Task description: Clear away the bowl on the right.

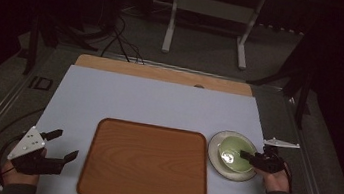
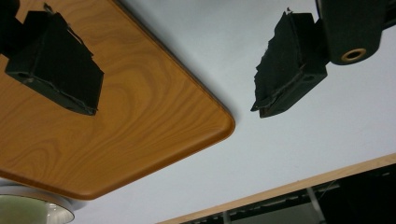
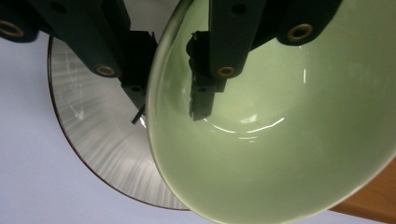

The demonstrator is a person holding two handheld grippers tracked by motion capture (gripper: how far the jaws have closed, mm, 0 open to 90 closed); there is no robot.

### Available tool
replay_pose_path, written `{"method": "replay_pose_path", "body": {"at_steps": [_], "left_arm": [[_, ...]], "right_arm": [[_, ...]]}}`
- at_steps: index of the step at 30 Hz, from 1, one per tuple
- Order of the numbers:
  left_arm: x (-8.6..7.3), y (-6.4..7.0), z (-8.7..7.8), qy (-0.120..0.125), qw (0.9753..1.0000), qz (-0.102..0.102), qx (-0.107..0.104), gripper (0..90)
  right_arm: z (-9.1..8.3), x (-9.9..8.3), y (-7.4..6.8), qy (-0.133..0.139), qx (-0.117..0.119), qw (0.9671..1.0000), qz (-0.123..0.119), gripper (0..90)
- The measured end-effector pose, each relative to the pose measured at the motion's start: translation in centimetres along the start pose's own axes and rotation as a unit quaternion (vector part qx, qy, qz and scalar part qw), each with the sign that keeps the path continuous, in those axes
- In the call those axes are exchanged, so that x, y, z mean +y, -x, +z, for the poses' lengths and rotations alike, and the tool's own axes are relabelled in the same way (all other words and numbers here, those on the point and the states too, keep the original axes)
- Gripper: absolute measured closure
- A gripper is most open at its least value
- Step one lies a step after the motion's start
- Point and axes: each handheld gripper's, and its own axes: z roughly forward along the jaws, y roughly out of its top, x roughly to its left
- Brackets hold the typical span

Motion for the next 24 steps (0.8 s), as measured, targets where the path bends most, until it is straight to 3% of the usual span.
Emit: {"method": "replay_pose_path", "body": {"at_steps": [6,12,24], "left_arm": [[-0.01,-0.03,-0.01,0.0,1.0,-0.001,0.001,15.1],[-0.01,-0.04,-0.03,0.001,1.0,-0.001,0.002,15.1],[0.06,-0.04,-0.1,0.001,1.0,0.002,0.002,15.1]], "right_arm": [[-0.21,-0.29,0.43,-0.003,0.007,0.9998,0.018,82.8],[-0.26,-0.08,-0.12,-0.003,0.0,1.0,0.008,83.1],[-0.66,-0.44,-0.44,0.015,0.011,0.9994,0.028,83.2]]}}
